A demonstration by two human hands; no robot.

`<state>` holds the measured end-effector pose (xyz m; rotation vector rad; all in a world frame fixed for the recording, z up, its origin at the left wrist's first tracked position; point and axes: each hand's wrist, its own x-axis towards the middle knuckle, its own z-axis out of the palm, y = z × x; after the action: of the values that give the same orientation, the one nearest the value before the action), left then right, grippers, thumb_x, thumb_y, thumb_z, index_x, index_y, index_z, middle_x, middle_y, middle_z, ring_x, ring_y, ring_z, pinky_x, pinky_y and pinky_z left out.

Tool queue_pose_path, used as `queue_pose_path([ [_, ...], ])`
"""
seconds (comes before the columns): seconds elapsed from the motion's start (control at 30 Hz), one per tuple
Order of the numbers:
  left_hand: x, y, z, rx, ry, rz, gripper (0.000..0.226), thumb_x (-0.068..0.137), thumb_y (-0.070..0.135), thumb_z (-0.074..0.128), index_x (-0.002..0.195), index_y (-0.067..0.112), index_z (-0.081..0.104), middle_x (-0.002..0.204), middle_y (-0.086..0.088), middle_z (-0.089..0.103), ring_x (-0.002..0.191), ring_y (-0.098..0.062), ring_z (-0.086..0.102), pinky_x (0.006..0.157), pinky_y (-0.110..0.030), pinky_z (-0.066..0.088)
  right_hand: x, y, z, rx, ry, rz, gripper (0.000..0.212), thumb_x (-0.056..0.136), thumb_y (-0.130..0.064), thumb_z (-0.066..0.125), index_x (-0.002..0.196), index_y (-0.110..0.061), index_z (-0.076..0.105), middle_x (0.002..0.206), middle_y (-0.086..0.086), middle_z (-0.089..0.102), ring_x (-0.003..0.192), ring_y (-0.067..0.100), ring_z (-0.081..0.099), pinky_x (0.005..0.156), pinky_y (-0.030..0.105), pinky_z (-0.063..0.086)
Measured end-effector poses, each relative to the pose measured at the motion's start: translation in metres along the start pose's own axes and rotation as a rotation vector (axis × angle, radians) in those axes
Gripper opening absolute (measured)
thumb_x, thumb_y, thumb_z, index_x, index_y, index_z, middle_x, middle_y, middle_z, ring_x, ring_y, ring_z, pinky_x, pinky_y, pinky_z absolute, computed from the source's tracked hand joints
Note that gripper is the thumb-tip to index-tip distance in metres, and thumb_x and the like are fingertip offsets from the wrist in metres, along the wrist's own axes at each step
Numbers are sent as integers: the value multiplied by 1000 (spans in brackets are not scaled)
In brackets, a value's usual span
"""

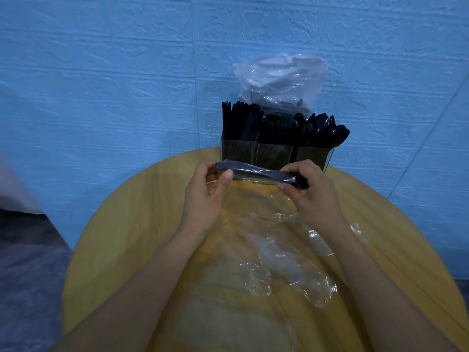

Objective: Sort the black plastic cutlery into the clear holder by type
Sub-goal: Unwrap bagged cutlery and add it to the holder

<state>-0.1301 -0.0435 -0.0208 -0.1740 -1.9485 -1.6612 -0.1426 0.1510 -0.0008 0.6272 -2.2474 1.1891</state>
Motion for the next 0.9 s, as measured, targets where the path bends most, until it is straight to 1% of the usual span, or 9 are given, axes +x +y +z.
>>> queue_pose_path([
  [0.07,-1,1,1,-49,-29,-3,17,87,31,58,99,20,55,86,10,63,78,3,59,73,-13,46,-1,1,2,0,-33,-16,24,81,-10,71,91,-28,59,90,-18,53,87,19,53,76,31,42],
  [0.13,0,1,0,-102,-32,-13,19,83,36,57,97,22,56,86,5,64,82,-7,61,78,-25,50,-1,3,3,-19,-60,2,23,82,-11,71,92,-27,59,90,-21,52,89,17,51,76,30,41],
  [0.23,1,0,-2,-135,-8,-31,8,86,27,59,92,21,58,82,3,61,81,-14,58,80,-35,50,-2,1,3,-47,-91,31,23,82,-14,72,93,-29,59,91,-22,52,93,13,50,78,26,39],
  [0.3,3,-1,-3,-168,21,-52,5,89,16,59,89,21,57,80,5,59,78,-11,56,77,-30,49,-3,-3,3,0,-86,84,30,78,-17,75,98,-32,59,94,-19,55,95,10,53,80,23,42],
  [0.4,4,2,-3,-251,76,-88,11,92,7,56,87,17,55,79,4,57,70,-3,56,69,-15,49,-2,-6,0,183,-24,285,43,73,-25,77,110,-29,55,96,-12,60,89,2,56,77,14,46],
  [0.53,4,1,-3,-310,107,-133,7,93,6,53,90,12,54,80,0,56,66,-3,57,69,-15,52,-2,-3,-3,482,112,453,22,77,-22,73,92,-19,57,83,1,63,74,9,60,65,18,49],
  [0.63,3,-1,-2,-284,81,-161,4,93,10,54,92,14,54,81,-1,58,65,-1,60,70,-17,53,-2,0,-4,526,184,446,10,85,-13,68,82,-15,58,73,3,65,65,9,59,56,17,46],
  [0.8,3,-1,-1,-327,61,-236,8,95,16,51,100,11,55,83,2,55,72,-7,58,71,-16,53,-2,2,-4,489,168,391,18,87,-4,63,72,-12,59,58,-3,56,53,6,49,52,17,45],
  [0.9,3,-3,-3,-347,60,-282,8,96,19,51,95,13,57,80,3,56,71,-5,58,73,-17,53,-3,1,-1,450,132,374,19,90,-3,59,74,-14,60,61,0,55,52,2,49,56,16,48],
])
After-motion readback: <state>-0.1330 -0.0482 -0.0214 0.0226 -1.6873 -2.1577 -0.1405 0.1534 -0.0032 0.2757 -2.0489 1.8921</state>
